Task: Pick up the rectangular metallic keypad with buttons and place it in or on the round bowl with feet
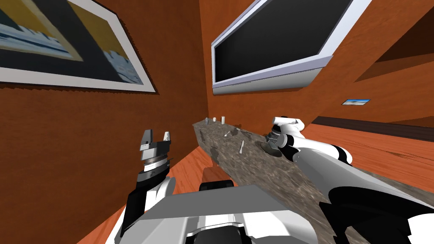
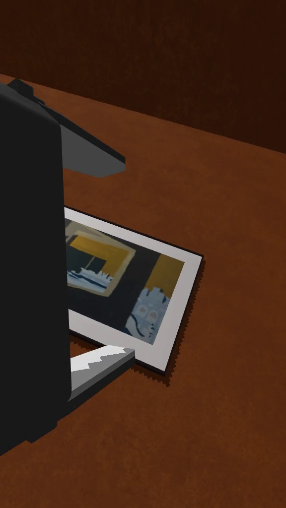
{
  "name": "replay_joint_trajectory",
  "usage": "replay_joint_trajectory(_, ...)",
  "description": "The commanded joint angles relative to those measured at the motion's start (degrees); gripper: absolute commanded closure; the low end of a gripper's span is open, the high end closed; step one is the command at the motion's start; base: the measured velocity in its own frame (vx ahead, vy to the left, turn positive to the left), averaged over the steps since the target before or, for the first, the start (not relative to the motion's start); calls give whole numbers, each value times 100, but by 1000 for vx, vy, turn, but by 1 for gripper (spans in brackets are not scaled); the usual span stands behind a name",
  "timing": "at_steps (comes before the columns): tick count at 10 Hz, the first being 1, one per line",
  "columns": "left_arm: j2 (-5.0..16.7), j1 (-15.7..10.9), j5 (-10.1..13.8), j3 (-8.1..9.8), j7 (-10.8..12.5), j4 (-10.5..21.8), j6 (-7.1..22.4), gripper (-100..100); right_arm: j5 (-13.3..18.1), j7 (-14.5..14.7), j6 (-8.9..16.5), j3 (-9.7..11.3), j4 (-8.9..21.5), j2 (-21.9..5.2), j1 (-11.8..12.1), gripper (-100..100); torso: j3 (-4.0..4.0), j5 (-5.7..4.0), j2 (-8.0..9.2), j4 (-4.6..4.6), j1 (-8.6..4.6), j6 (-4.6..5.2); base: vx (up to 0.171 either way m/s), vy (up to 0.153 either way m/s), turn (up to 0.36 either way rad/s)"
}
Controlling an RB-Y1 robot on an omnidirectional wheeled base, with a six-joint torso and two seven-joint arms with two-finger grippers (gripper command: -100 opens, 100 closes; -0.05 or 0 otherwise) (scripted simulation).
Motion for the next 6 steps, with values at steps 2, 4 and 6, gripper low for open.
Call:
replay_joint_trajectory(2,0,0,0,0,0,0,0,0,-148,-248,108,-66,268,-65,66,100,2,-2,4,0,-2,3,-35,-118,97)
replay_joint_trajectory(4,0,0,0,0,0,0,0,0,-205,-330,153,-89,362,-87,93,100,7,-2,12,2,-2,9,-38,-86,51)
replay_joint_trajectory(6,0,0,0,0,0,0,0,0,-357,-532,264,-147,612,-140,170,100,4,3,7,1,10,12,-20,-98,65)
